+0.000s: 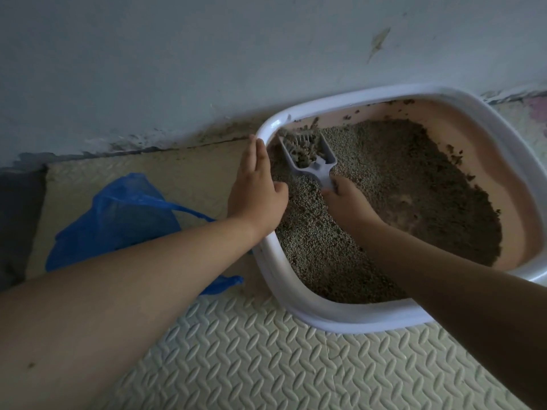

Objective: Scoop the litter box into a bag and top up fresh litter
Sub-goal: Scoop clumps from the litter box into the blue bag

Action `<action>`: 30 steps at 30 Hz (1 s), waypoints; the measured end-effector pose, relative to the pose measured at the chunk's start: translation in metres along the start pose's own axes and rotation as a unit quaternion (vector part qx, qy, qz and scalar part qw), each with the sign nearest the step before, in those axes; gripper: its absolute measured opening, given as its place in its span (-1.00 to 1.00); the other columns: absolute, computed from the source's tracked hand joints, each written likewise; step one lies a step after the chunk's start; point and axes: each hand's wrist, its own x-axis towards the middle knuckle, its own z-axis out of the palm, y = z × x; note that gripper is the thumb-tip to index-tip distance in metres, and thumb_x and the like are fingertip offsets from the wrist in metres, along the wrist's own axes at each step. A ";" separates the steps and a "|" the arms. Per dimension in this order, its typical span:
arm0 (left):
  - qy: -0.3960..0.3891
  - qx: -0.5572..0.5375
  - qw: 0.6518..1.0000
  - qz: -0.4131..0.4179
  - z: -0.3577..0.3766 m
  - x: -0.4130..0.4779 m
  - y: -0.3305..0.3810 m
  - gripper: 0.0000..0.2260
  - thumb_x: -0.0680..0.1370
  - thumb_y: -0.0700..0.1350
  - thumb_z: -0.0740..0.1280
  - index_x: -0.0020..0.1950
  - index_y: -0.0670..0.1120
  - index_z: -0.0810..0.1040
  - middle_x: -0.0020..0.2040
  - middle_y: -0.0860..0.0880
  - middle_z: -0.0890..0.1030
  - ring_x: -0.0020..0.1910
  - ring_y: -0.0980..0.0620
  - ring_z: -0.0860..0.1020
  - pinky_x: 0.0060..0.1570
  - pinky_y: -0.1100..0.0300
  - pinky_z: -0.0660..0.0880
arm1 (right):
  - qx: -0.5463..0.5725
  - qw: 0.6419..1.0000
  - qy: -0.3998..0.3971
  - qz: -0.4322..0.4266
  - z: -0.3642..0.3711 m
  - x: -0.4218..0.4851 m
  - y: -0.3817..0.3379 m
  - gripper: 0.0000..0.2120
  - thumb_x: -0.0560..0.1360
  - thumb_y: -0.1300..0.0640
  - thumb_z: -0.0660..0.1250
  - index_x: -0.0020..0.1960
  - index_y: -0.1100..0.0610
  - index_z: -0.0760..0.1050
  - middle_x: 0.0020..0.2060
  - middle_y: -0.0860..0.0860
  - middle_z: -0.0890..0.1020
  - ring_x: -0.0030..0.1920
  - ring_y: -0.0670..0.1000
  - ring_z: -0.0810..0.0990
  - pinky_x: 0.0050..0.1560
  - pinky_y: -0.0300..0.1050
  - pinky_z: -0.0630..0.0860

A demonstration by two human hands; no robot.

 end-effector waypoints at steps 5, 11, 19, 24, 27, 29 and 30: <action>-0.001 0.006 1.000 -0.003 0.000 -0.001 0.001 -0.36 0.59 -0.09 0.15 0.57 -0.08 -0.15 0.56 0.06 -0.22 0.54 0.05 -0.08 0.36 0.21 0.18 | 0.019 1.000 0.005 0.021 0.013 -0.003 -0.004 -0.74 0.64 0.06 0.07 0.27 0.12 0.32 -0.23 0.01 0.49 -0.37 -0.05 0.39 -0.41 -0.15 0.31; -0.005 0.008 1.000 -0.004 -0.002 -0.002 0.002 -0.36 0.60 -0.09 0.14 0.57 -0.07 -0.16 0.56 0.07 -0.23 0.54 0.04 -0.08 0.22 0.30 0.12 | 0.006 1.000 0.010 -0.006 0.001 -0.006 0.007 -0.68 0.63 0.05 0.09 0.35 0.12 0.30 -0.22 -0.04 0.49 -0.35 -0.08 0.42 -0.38 -0.14 0.32; -0.013 0.004 1.000 -0.002 -0.001 -0.001 0.000 -0.36 0.60 -0.09 0.13 0.57 -0.07 -0.17 0.56 0.08 -0.24 0.53 0.07 -0.12 0.34 0.25 0.09 | -0.074 0.994 0.016 -0.074 -0.057 -0.027 0.041 -0.74 0.59 0.02 0.18 0.26 0.01 0.39 -0.24 -0.04 0.56 -0.32 -0.03 0.52 -0.30 -0.05 0.45; -0.010 0.012 1.000 -0.005 -0.001 -0.001 0.000 -0.36 0.60 -0.08 0.14 0.57 -0.07 -0.16 0.56 0.08 -0.23 0.54 0.04 -0.07 0.40 0.16 0.14 | -0.057 0.995 0.064 -0.050 -0.098 -0.036 0.064 -0.78 0.57 0.06 0.23 0.21 -0.01 0.46 -0.21 -0.08 0.58 -0.30 -0.05 0.54 -0.30 -0.12 0.42; -0.009 0.015 1.000 -0.002 -0.001 -0.001 0.000 -0.36 0.60 -0.08 0.15 0.57 -0.08 -0.15 0.57 0.05 -0.21 0.54 0.03 -0.06 0.40 0.18 0.11 | -0.087 0.990 0.096 -0.051 -0.122 -0.038 0.071 -0.75 0.57 0.00 0.22 0.23 -0.03 0.48 -0.16 -0.10 0.59 -0.21 -0.02 0.57 -0.23 -0.12 0.45; -0.013 0.015 1.000 -0.002 -0.001 -0.001 -0.001 -0.36 0.60 -0.08 0.16 0.57 -0.08 -0.14 0.57 0.05 -0.21 0.54 0.03 -0.06 0.41 0.16 0.10 | -0.114 0.984 0.118 -0.067 -0.133 -0.038 0.074 -0.74 0.55 -0.06 0.23 0.21 -0.07 0.48 -0.13 -0.10 0.59 -0.12 0.02 0.58 -0.07 -0.02 0.49; -0.013 0.016 1.000 -0.001 -0.001 0.000 -0.001 -0.36 0.59 -0.08 0.16 0.57 -0.08 -0.14 0.57 0.05 -0.21 0.54 0.02 -0.06 0.41 0.16 0.10 | -0.127 0.981 0.121 -0.077 -0.136 -0.038 0.077 -0.75 0.53 -0.10 0.23 0.19 -0.11 0.49 -0.11 -0.10 0.60 -0.10 0.02 0.58 -0.01 0.04 0.51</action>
